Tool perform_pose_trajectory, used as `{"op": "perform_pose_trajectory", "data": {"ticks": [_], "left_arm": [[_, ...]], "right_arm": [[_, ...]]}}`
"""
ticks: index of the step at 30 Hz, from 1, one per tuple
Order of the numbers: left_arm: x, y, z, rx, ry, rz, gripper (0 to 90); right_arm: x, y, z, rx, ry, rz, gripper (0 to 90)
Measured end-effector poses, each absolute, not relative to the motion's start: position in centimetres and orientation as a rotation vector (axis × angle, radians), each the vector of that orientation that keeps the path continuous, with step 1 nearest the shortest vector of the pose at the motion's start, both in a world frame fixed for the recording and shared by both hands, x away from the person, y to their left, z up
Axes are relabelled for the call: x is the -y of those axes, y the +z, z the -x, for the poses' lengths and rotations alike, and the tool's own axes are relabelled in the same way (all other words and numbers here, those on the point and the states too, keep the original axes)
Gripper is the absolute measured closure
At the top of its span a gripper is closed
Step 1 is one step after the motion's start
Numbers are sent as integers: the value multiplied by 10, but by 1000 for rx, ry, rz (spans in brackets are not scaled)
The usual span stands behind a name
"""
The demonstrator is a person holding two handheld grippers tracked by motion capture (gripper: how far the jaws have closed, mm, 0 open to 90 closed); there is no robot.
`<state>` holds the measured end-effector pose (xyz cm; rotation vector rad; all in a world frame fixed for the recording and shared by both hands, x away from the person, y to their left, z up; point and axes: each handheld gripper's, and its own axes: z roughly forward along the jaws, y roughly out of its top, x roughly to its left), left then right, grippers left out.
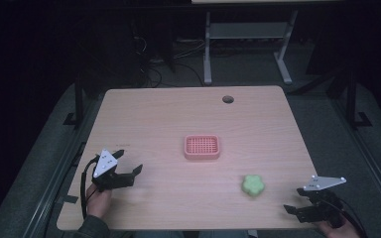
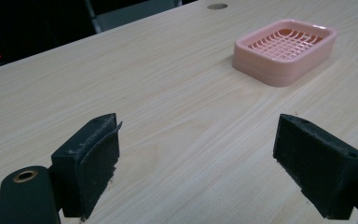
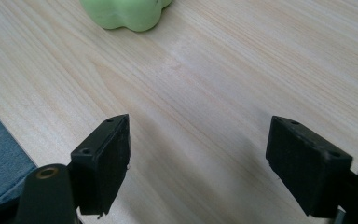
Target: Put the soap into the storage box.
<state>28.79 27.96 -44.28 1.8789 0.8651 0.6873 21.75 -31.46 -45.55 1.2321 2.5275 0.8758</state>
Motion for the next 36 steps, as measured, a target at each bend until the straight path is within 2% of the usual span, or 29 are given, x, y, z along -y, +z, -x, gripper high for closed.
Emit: {"op": "perform_pose_trajectory", "data": {"ticks": [13, 36], "left_arm": [[-279, -443, -286, -854, 676, -1895, 142], [-282, -443, -286, -866, 677, -1881, 142]], "right_arm": [[305, -445, -219, -2549, 869, -1170, 213], [276, -419, -242, -2651, 761, -1060, 215]]}}
